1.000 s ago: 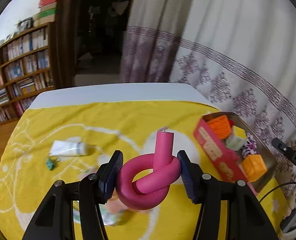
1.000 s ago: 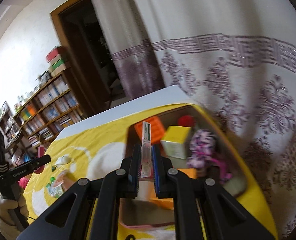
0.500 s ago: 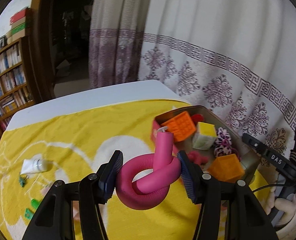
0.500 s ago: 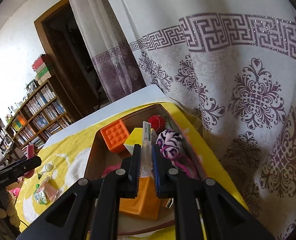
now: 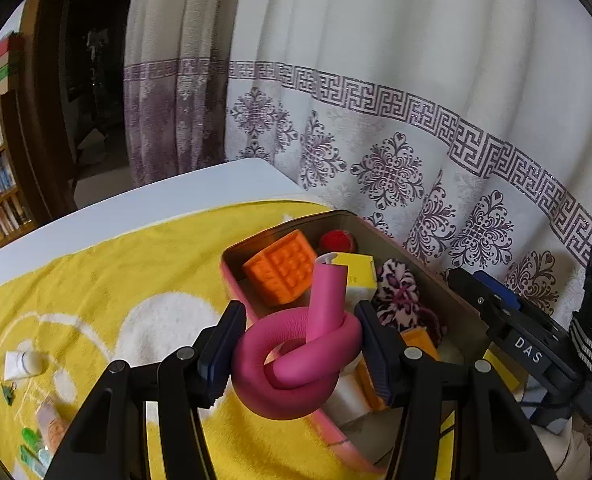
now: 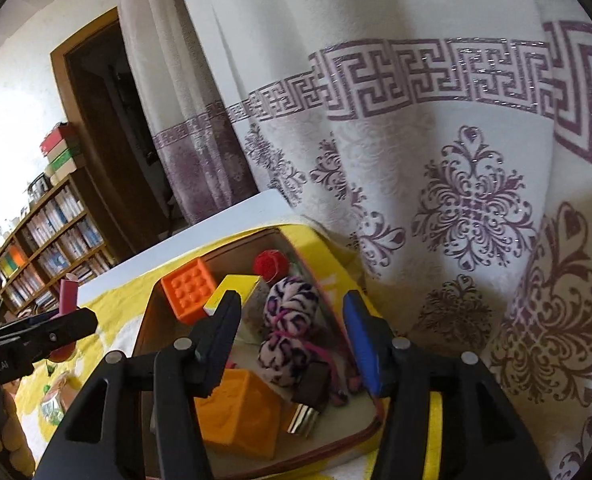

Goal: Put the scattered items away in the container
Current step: 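Open both grippers to drop the vial and curler into the tin, then move both grippers back over the towel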

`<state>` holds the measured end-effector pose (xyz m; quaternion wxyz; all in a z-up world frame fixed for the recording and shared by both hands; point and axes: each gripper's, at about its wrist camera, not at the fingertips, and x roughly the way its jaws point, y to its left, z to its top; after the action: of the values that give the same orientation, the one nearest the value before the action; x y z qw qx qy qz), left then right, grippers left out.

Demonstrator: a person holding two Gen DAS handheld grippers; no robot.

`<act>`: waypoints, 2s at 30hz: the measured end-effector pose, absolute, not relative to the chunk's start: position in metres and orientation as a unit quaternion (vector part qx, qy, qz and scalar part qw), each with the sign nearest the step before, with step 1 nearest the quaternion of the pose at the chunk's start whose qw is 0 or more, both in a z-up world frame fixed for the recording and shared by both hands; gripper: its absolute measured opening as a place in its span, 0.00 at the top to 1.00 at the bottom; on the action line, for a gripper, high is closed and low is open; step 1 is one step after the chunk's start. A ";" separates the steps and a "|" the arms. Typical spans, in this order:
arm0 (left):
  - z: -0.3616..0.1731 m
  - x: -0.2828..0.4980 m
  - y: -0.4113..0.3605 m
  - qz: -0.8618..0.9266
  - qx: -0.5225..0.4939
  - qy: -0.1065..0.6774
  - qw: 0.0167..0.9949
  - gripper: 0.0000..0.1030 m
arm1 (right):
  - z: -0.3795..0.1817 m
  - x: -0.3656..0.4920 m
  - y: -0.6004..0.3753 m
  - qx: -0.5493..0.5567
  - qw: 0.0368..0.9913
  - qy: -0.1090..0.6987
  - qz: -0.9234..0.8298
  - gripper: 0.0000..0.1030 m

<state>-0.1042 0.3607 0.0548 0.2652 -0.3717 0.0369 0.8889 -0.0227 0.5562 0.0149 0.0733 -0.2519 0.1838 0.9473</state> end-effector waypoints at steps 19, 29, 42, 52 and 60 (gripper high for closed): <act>0.042 -0.121 0.367 0.877 -0.396 0.002 0.273 0.19 | 0.013 -0.024 0.556 -0.247 0.081 0.182 0.948 0.33; 0.043 -0.119 0.337 0.886 -0.400 -0.008 0.235 0.19 | 0.012 -0.024 0.555 -0.249 0.080 0.181 0.948 0.33; 0.032 -0.105 0.276 0.891 -0.413 -0.030 0.187 0.19 | 0.012 -0.022 0.553 -0.244 0.087 0.170 0.951 0.31; 0.026 -0.087 0.181 0.903 -0.409 -0.069 0.113 0.19 | 0.018 -0.017 0.541 -0.223 0.100 0.138 0.960 0.31; 0.015 -0.070 0.111 0.904 -0.413 -0.091 0.055 0.19 | 0.025 -0.021 0.528 -0.233 0.097 0.117 0.961 0.30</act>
<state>-0.0705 0.1110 0.0148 0.0551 -0.4134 -0.0909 0.9043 -0.0212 0.5277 0.0249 0.0966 -0.2328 0.1165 0.9607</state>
